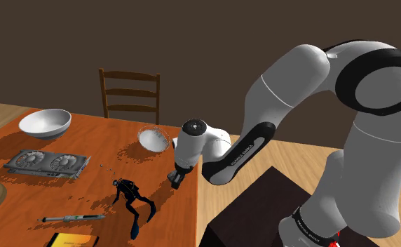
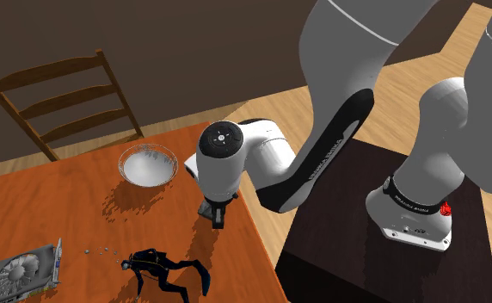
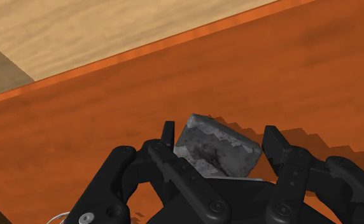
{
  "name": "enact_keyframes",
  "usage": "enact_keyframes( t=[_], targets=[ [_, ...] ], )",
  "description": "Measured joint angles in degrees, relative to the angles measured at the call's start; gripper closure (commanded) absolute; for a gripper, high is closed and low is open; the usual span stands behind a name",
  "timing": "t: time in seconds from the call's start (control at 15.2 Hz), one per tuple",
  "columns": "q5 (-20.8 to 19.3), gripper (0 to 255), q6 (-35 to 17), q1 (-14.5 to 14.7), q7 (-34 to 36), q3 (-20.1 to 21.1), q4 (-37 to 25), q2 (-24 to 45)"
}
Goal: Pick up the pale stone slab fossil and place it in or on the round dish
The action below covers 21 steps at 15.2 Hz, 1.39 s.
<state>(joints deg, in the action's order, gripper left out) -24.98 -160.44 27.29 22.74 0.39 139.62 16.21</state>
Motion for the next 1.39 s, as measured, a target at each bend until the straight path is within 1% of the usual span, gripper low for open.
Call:
enact_keyframes(
  t=[0.46,0.99,1.39],
  targets=[
    [0.3,255,0.3,-0.1,-0.3,0.2,0.0,-0.3],
    [4.3,255,5.3,-1.3,-4.1,2.1,0.5,-6.0],
    [7.4,255,9.8,-1.6,-6.7,3.2,0.6,-10.7]
  ],
)
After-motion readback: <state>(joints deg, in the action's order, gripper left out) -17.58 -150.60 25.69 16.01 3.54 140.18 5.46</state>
